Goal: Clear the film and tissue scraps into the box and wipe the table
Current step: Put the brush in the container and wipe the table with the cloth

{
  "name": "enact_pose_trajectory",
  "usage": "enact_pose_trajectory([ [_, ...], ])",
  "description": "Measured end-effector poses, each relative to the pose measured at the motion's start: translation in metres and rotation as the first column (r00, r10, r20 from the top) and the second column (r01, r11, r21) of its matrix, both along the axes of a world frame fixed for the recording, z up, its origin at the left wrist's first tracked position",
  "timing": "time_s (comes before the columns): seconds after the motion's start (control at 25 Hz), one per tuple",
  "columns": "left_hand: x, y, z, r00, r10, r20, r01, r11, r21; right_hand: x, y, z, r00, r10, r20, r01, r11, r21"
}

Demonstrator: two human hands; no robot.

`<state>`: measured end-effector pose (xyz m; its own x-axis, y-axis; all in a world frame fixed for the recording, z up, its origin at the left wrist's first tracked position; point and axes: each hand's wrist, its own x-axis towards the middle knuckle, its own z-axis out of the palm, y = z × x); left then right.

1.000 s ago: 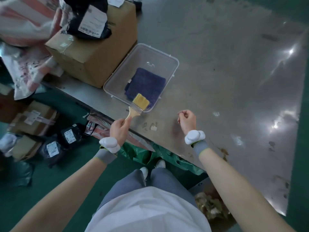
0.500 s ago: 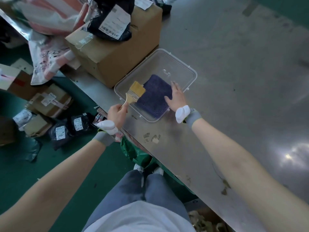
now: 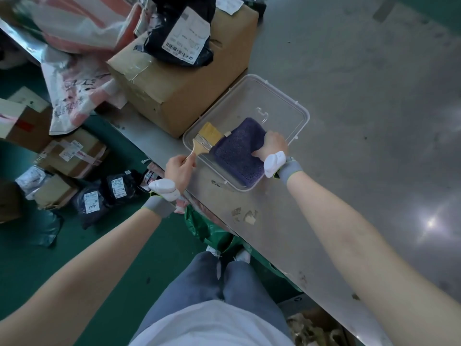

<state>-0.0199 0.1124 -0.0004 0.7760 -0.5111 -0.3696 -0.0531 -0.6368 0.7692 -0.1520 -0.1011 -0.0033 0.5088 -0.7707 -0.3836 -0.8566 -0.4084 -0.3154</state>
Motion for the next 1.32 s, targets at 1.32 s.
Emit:
enact_pose_trajectory([
  [1.32, -0.012, -0.108, -0.007, 0.797, -0.474, 0.373, 0.247, 0.821, 0.514, -0.166, 0.051, 0.0, 0.707, -0.595, 0.381, 0.675, 0.728, -0.116],
])
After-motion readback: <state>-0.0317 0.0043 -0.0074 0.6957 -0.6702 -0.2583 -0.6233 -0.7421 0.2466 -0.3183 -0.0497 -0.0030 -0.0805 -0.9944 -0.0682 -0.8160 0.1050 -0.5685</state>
